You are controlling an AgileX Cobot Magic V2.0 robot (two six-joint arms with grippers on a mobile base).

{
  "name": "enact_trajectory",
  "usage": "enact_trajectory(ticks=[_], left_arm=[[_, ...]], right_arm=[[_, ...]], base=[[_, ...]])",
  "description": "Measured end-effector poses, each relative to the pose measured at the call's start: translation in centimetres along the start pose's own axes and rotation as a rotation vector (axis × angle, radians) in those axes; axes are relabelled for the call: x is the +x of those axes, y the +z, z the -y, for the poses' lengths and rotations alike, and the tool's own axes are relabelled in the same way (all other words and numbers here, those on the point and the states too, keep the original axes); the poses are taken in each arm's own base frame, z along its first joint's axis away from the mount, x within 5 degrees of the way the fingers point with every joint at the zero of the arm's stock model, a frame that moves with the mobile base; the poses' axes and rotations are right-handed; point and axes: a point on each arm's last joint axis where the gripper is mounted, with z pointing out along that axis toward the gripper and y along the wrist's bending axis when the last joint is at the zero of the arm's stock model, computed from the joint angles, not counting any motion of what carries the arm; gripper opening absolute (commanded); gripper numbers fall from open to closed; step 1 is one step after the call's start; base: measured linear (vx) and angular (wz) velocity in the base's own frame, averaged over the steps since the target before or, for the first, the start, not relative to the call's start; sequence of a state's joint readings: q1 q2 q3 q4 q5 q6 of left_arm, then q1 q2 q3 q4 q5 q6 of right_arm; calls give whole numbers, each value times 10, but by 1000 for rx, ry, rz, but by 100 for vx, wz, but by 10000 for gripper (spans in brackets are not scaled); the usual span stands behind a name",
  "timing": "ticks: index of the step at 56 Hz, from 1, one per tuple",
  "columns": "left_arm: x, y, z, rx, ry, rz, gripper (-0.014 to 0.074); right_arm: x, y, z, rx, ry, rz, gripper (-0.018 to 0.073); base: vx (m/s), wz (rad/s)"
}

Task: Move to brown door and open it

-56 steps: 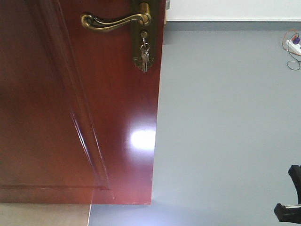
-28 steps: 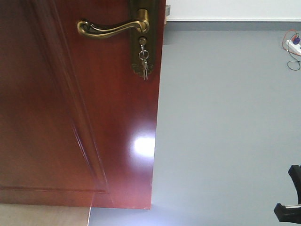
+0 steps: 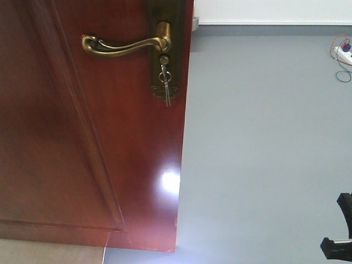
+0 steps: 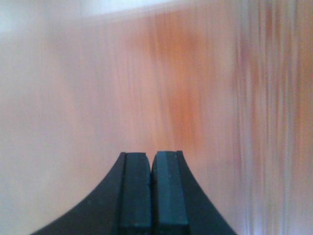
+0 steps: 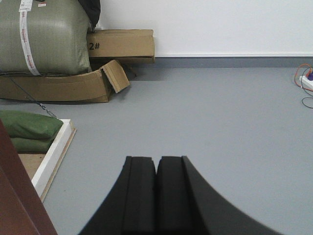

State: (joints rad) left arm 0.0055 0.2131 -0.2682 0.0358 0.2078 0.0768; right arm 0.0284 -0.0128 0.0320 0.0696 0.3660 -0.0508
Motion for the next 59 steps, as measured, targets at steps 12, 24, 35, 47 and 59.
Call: enact_trajectory(ticks=[12, 24, 35, 47, 59], left_arm=[[76, -6, 8, -1, -40, -64, -6], [86, -6, 10, 1, -89, -77, -6], [86, -7, 10, 1, -93, -70, -6], [86, -7, 10, 1, -94, -68, -6], [86, -7, 10, 1, -94, -68, -6]], right_arm=[[0, 0, 0, 0, 0, 0, 0], [0, 0, 0, 0, 0, 0, 0], [0, 0, 0, 0, 0, 0, 0], [0, 0, 0, 0, 0, 0, 0], [0, 0, 0, 0, 0, 0, 0]], base=[[0, 0], [0, 0], [0, 0], [0, 0], [0, 0]])
